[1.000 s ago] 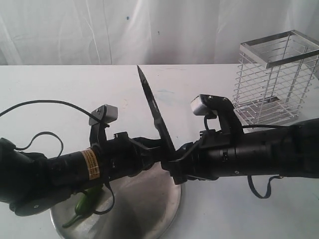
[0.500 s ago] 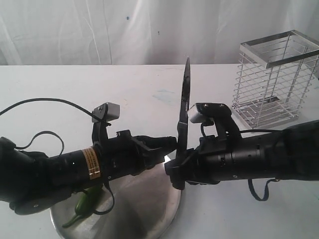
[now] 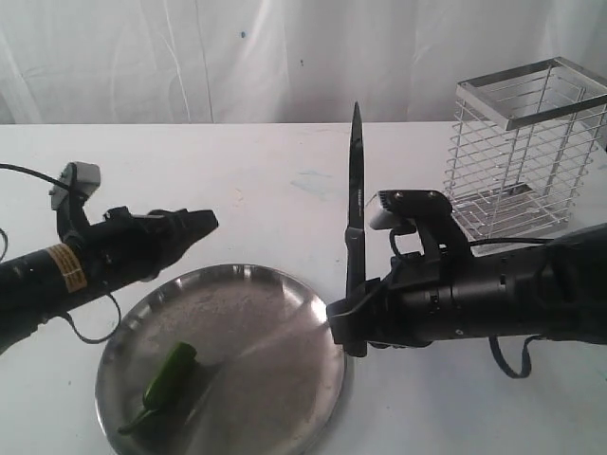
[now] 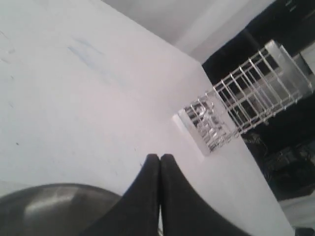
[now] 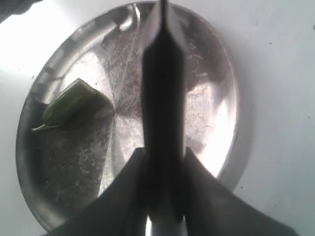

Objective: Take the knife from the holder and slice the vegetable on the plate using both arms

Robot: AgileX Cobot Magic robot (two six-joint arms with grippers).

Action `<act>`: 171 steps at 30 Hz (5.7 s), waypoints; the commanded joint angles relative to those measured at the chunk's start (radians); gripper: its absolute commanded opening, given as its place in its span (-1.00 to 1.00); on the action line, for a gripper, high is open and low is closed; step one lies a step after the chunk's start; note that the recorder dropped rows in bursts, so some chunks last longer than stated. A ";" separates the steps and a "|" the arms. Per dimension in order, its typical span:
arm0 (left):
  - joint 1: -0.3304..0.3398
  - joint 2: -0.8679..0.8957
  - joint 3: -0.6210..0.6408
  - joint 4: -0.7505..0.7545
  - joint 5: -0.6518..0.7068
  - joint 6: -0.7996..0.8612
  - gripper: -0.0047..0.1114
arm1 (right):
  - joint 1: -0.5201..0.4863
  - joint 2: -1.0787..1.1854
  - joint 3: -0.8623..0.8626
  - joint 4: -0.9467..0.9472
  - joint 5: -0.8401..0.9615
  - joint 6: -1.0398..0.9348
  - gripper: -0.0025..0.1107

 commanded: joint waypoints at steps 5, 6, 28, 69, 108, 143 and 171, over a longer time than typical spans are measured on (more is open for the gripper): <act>0.105 -0.191 0.008 0.179 -0.020 -0.036 -0.92 | 0.001 -0.160 -0.042 -0.616 0.152 0.606 -0.96; 0.105 -0.208 0.008 0.191 -0.020 -0.036 -0.92 | 0.001 -0.163 -0.064 -0.722 0.209 0.703 -0.96; 0.079 -0.483 -0.120 0.547 0.227 -0.181 -0.92 | 0.308 -0.032 -0.212 -1.215 0.166 1.352 -0.96; -0.024 -0.254 -0.143 0.466 0.004 0.010 -0.92 | 0.358 0.058 -0.243 -1.257 0.081 1.393 -0.96; -0.337 -0.270 -0.357 0.061 1.841 0.818 -0.75 | 0.198 0.056 -0.428 -1.306 0.556 1.307 -0.96; -0.337 -0.143 -0.232 -0.398 1.506 1.238 0.13 | 0.198 0.056 -0.428 -1.291 0.463 1.388 -0.96; -0.337 -0.088 -0.237 -0.277 1.518 1.048 -0.14 | 0.198 0.056 -0.428 -1.291 0.456 1.410 -0.96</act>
